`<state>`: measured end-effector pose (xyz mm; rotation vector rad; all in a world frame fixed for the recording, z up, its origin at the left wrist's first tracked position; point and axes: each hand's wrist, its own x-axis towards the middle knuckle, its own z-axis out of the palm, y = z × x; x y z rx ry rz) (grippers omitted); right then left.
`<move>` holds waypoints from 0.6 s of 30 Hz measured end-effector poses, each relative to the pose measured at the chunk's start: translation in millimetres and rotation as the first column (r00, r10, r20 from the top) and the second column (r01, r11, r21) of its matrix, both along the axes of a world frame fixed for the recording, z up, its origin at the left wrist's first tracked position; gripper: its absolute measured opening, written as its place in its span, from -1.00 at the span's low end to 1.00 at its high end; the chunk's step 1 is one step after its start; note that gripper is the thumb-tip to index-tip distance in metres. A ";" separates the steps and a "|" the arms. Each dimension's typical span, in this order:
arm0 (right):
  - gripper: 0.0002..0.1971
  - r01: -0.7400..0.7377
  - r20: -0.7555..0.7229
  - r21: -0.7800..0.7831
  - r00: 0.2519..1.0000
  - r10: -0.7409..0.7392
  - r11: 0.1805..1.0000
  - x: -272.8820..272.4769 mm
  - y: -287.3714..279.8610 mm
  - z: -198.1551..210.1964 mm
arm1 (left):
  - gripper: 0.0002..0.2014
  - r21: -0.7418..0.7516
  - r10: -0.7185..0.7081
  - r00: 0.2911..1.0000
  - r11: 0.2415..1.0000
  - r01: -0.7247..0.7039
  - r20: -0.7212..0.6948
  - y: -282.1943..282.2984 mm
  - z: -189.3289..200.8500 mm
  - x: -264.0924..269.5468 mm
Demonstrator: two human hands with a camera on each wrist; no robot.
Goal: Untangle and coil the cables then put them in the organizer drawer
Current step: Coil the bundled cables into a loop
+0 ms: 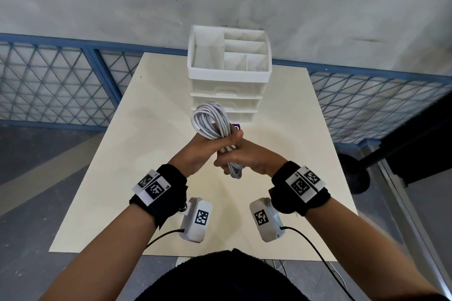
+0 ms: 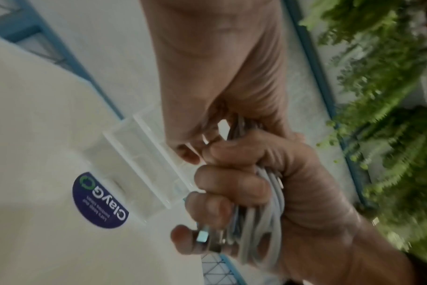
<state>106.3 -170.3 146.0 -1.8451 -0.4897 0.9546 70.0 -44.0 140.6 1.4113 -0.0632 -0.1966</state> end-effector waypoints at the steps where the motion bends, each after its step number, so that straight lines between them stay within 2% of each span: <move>1: -0.73 -0.006 -0.029 -0.002 1.000 0.006 1.000 0.4 -0.5 -1.2 | -0.74 -0.103 0.005 1.000 0.995 -0.006 -0.012 2.1 -0.1 0.7; 4: -0.66 -0.056 -0.145 0.010 0.988 0.057 0.998 4.4 -3.1 -7.1 | -0.39 -0.453 0.036 0.997 0.889 -0.061 -0.064 7.6 1.3 7.3; 5: -0.64 -0.079 -0.182 0.008 0.980 0.079 0.997 5.2 -3.1 -8.0 | -0.34 -0.507 0.057 0.996 0.858 -0.084 -0.069 8.2 1.7 9.3; 7: -0.63 -0.126 -0.248 0.000 0.961 0.123 0.992 6.5 -2.0 -8.9 | -0.35 -0.548 0.105 0.992 0.827 -0.128 -0.074 7.5 3.6 11.2; 9: -0.66 -0.179 -0.289 -0.003 0.942 0.171 0.984 7.5 -1.5 -7.7 | -0.52 -0.555 0.170 0.981 0.810 -0.191 -0.089 5.0 5.8 14.3; 11: -0.70 -0.201 -0.288 -0.015 0.939 0.188 0.979 7.8 -2.3 -6.7 | -0.83 -0.521 0.249 0.959 0.805 -0.283 -0.136 2.0 8.3 17.2; 12: -0.69 -0.197 -0.274 -0.039 0.945 0.179 0.980 8.4 -3.4 -6.7 | -0.82 -0.503 0.284 0.945 0.800 -0.327 -0.162 0.1 8.7 18.9; 15: -0.68 -0.128 -0.165 -0.115 0.980 0.108 0.985 4.6 -5.1 -7.8 | -0.59 -0.454 0.382 0.893 0.769 -0.450 -0.238 -4.4 7.4 23.9; 18: -0.73 -0.046 0.085 -0.150 0.995 0.059 0.988 -0.2 -2.3 -12.7 | -0.52 -0.384 0.525 0.795 0.696 -0.606 -0.303 -8.3 6.6 28.5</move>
